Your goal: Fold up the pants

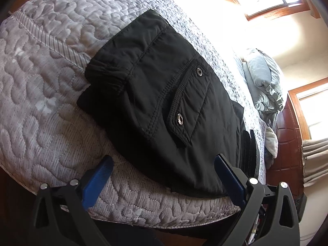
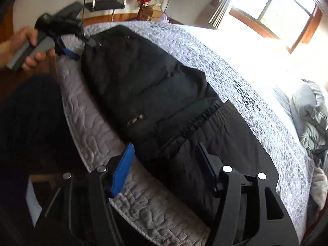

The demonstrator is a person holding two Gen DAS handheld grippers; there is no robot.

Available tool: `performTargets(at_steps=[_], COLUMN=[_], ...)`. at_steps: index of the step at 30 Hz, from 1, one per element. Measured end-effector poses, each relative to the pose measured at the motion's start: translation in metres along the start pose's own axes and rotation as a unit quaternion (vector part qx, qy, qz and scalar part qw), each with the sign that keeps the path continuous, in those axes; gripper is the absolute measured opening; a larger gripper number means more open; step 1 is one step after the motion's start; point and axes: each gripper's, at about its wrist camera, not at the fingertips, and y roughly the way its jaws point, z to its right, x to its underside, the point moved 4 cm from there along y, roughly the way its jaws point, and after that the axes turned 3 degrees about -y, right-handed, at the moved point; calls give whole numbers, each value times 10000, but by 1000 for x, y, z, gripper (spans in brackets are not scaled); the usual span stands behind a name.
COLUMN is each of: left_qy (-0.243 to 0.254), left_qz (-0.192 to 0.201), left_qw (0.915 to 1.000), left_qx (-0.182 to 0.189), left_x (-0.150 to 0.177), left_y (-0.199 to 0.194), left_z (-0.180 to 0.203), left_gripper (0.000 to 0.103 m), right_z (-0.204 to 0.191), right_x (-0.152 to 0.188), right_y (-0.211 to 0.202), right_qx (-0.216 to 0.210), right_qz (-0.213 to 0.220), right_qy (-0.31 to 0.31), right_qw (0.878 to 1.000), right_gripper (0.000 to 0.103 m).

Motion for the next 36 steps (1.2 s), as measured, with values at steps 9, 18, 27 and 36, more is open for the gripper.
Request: performTargets(at_steps=[9,18,27,36], left_qy=[-48,-104,-365,128], left_qz=[6,12,319,979], left_qw=[10000,9999,9985,9920], left_qx=[-26,-68,-235,-790], left_x=[1,5,10,28], left_y=[3,7,-16,-64], left_z=[2,0,8,50], left_gripper=[99,99,99,99], right_z=[46,30,55,46], right_x=[8,10,-23,-88], right_y=[62,95,44,-1], right_qx=[777,486,-479,-1348], right_qz=[-920,-1210,-829,-733], right_qy=[910,852,1383,787], right_qw=[9885,9878,9857,9850], right_gripper=[53,51,81,89])
